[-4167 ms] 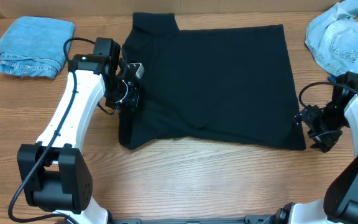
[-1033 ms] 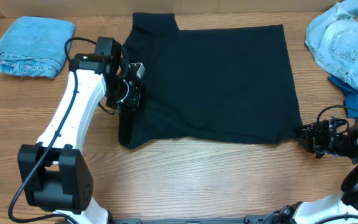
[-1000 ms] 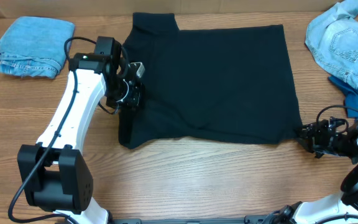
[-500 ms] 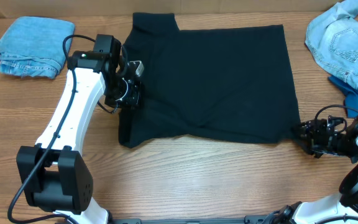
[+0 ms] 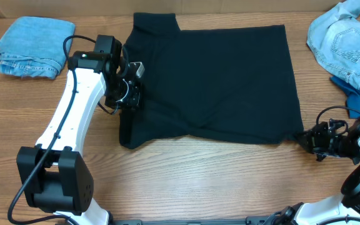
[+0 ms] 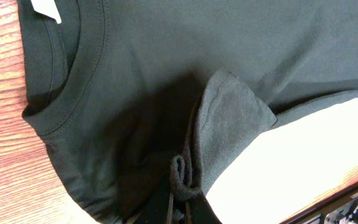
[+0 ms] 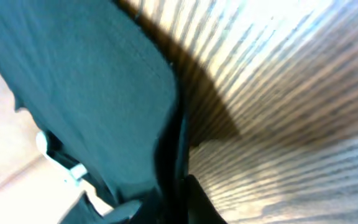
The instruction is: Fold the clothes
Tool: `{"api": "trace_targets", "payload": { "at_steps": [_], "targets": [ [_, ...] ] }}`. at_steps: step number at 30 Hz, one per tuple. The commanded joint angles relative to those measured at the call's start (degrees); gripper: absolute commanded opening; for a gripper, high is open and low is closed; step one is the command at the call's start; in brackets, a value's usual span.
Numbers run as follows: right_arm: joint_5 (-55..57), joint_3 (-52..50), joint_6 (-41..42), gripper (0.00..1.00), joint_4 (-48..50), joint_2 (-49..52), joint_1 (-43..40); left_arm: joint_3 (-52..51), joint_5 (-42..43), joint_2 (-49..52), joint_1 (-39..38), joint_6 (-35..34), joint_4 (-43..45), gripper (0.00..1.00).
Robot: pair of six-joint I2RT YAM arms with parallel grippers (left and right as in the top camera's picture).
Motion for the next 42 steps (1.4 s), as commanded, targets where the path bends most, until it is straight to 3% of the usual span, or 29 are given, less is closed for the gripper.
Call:
{"api": "trace_targets", "payload": {
  "at_steps": [1,14,24,42],
  "targets": [
    [0.0,-0.1,-0.4,0.04,0.2,-2.3,0.1,1.6,-0.4,-1.8,-0.3,0.3,-0.1,0.04],
    [-3.1,2.4,-2.0,0.04,1.2,-11.0,2.9,7.4,-4.4,-1.8,-0.3,-1.1,-0.5,0.04],
    [0.0,2.6,2.7,0.04,12.0,-11.0,8.0,8.1,-11.3,-1.8,-0.3,-0.6,3.9,0.05],
    [7.4,2.5,9.1,0.04,27.0,-11.0,11.4,8.1,-12.2,-1.7,-0.3,2.3,10.8,0.12]
  ]
}}
